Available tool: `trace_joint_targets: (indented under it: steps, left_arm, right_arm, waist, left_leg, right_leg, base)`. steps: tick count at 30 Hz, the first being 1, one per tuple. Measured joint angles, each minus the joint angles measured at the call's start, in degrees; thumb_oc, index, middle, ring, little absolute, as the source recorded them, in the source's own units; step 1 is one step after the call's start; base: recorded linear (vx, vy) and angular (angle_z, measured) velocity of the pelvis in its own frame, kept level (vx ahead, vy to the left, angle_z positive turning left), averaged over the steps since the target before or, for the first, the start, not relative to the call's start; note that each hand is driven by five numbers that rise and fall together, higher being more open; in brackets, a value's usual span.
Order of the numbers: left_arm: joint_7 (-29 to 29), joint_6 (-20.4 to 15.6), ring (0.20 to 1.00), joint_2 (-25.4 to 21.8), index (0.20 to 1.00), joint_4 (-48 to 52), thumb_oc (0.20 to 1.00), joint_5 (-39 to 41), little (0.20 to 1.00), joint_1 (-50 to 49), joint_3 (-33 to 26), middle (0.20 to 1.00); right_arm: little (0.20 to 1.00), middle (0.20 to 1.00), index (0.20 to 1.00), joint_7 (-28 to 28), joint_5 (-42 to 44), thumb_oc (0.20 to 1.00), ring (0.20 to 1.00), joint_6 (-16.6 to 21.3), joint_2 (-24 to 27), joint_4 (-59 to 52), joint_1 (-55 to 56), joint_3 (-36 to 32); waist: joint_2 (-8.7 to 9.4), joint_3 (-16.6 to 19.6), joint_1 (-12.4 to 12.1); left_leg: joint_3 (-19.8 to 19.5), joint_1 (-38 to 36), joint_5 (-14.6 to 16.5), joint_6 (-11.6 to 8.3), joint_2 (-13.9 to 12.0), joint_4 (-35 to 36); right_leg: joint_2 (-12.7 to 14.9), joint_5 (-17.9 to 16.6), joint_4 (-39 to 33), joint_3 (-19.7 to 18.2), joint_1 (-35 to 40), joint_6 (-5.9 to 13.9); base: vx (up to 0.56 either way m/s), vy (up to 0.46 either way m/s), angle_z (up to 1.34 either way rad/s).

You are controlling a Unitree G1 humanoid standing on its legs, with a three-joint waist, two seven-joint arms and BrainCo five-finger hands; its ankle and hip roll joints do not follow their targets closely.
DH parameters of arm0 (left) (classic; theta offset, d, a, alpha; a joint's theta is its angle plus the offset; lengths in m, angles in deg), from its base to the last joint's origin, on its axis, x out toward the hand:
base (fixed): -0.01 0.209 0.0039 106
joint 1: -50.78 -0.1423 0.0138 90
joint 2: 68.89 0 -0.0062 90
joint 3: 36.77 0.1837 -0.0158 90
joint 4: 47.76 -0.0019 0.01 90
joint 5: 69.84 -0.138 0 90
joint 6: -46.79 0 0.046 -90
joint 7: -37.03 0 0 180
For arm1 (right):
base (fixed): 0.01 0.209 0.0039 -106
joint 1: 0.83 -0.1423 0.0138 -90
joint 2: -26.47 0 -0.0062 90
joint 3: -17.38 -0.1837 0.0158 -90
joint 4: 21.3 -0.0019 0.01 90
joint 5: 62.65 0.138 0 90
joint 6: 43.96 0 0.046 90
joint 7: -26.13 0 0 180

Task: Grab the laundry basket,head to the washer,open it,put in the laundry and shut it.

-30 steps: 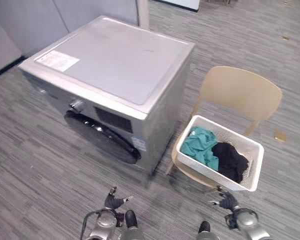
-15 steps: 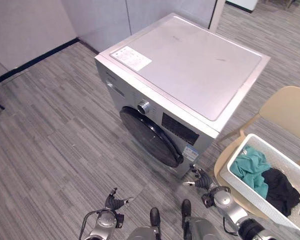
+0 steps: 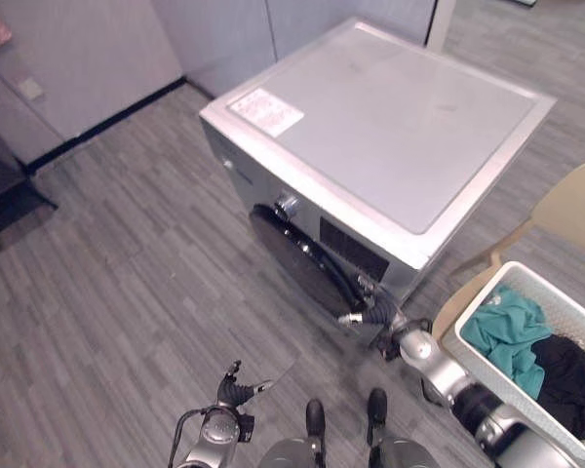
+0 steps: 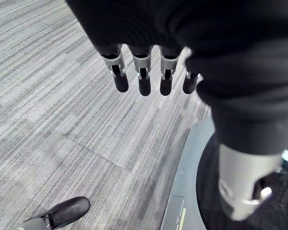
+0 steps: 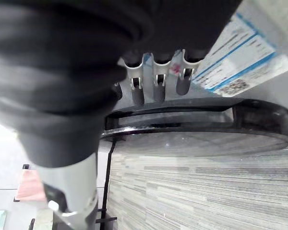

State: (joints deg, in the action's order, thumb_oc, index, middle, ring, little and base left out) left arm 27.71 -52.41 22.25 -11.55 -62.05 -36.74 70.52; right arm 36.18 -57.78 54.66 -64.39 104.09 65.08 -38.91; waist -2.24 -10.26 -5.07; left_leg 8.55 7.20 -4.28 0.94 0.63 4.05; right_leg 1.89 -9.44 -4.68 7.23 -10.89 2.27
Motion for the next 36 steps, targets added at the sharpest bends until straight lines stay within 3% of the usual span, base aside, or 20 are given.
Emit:
trace_joint_targets:
  steps: [3, 7, 12, 15, 19, 24, 26, 28, 33, 36]
  left_arm:
    - [-0.20, -0.32, 1.000, -1.44, 1.000, 0.30, 1.000, 0.44, 1.000, 0.48, 2.23, 1.000]
    - [-0.74, -0.44, 1.000, -3.27, 1.000, 1.27, 1.000, 1.08, 1.000, 3.62, 2.73, 1.000]
    - [-2.03, -2.17, 1.000, -4.49, 1.000, 3.27, 1.000, 3.32, 1.000, 6.51, 3.01, 1.000]
    - [-2.06, -2.24, 1.000, -4.49, 1.000, 3.34, 1.000, 3.34, 1.000, 6.84, 3.09, 1.000]
    - [-2.31, -2.27, 1.000, -4.40, 1.000, 3.35, 1.000, 3.40, 1.000, 7.72, 3.00, 1.000]
    - [-2.45, -2.39, 1.000, -3.71, 1.000, 3.06, 1.000, 5.64, 1.000, 10.42, 3.28, 1.000]
    - [-2.53, -3.25, 1.000, -3.43, 1.000, 2.66, 1.000, 5.65, 1.000, 14.80, 4.87, 1.000]
    - [-2.86, -4.22, 1.000, -3.49, 1.000, 3.44, 1.000, 5.65, 1.000, 16.53, 5.21, 1.000]
    - [-3.35, -4.48, 1.000, -5.26, 1.000, 7.79, 1.000, 5.64, 1.000, 13.13, 7.77, 1.000]
    - [-3.33, -4.36, 1.000, -5.46, 1.000, 7.80, 1.000, 5.65, 1.000, 12.58, 8.19, 1.000]
  right_arm:
    - [1.000, 1.000, 1.000, 1.58, 1.28, 1.000, 1.000, 0.04, -1.75, 5.50, -6.69, -0.02]
    - [1.000, 1.000, 1.000, 2.99, 3.53, 1.000, 1.000, 1.23, -1.49, 9.47, -12.79, -1.45]
    - [1.000, 1.000, 1.000, 3.58, 10.11, 1.000, 1.000, -0.02, -1.53, 16.54, -18.89, -2.61]
    - [1.000, 1.000, 1.000, 3.87, 12.00, 1.000, 1.000, -0.06, -1.94, 17.25, -18.88, -3.33]
    - [1.000, 1.000, 1.000, 3.38, 15.63, 1.000, 1.000, 0.19, -3.68, 10.38, -17.39, -0.97]
    - [1.000, 1.000, 1.000, 2.68, 17.81, 1.000, 1.000, -0.31, -7.56, 5.82, -19.41, 10.28]
    - [1.000, 1.000, 1.000, 1.48, 20.53, 1.000, 1.000, -2.56, -8.13, 5.74, -25.29, 12.90]
    - [1.000, 1.000, 1.000, 1.05, 21.75, 1.000, 1.000, -2.17, -8.99, 4.36, -30.10, 12.56]
    - [1.000, 1.000, 1.000, 0.41, 22.68, 1.000, 1.000, 4.21, -12.48, -3.66, -34.57, 8.98]
    - [1.000, 1.000, 1.000, -0.07, 22.69, 1.000, 1.000, 4.19, -11.92, -2.86, -34.08, 8.99]
  waist:
    - [-0.14, -1.59, -0.64]
    - [0.01, -6.49, -1.80]
    - [0.07, -10.66, -3.26]
    - [0.37, -11.12, -3.56]
    - [1.10, -11.47, -3.31]
    - [1.83, -11.65, -3.88]
    - [1.93, -11.62, -6.67]
    - [1.96, -11.60, -7.75]
    - [2.18, -11.43, -10.24]
    - [2.26, -11.40, -11.43]
  left_leg:
    - [-0.31, 3.91, -0.78, -0.19, 0.01, -0.85]
    - [-1.67, 7.70, -2.22, -1.11, -0.06, -1.08]
    - [-1.92, 10.54, -3.33, -1.99, -0.35, -0.98]
    - [-2.65, 10.68, -3.37, -1.92, -0.19, -0.79]
    - [-2.70, 10.30, -3.87, -1.25, -0.14, 0.05]
    - [-2.85, 8.53, -3.75, -1.38, -0.53, 0.07]
    - [-3.60, 8.71, -3.38, -2.01, -1.19, -0.20]
    - [-5.61, 9.21, -3.54, -3.14, -1.45, -0.09]
    - [-10.40, 10.22, -4.12, -3.98, -1.66, -0.21]
    - [-10.82, 11.01, -4.15, -3.96, -1.15, -0.57]
  right_leg:
    - [0.09, -0.91, 0.02, 0.24, -3.33, 0.13]
    - [0.05, -2.19, 0.03, 1.37, -6.56, 0.01]
    - [-0.02, -2.42, 0.04, 1.94, -8.95, -0.12]
    - [0.02, -2.57, 0.03, 2.13, -8.91, 0.02]
    - [-0.02, -2.76, 0.03, 2.28, -8.88, -0.26]
    - [-0.33, -2.85, 0.02, 2.47, -7.11, -0.41]
    - [-0.89, -2.63, 0.02, 3.23, -6.76, -0.65]
    - [-1.19, -2.18, 0.02, 5.16, -6.66, -1.25]
    - [-1.47, -0.86, 0.03, 9.60, -5.66, -2.59]
    - [-1.02, -0.76, 0.04, 9.86, -6.11, -2.73]
  base:
    - [-0.16, 0.011, 0.07]
    - [-0.10, 0.024, 0.15]
    - [-0.05, 0.028, 0.13]
    - [0.00, 0.022, 0.12]
    - [0.01, 0.009, 0.02]
    - [0.02, -0.020, -0.04]
    - [0.03, -0.048, 0.16]
    - [0.01, -0.029, 0.45]
    - [0.02, -0.032, 0.47]
    - [0.01, 0.001, 0.19]
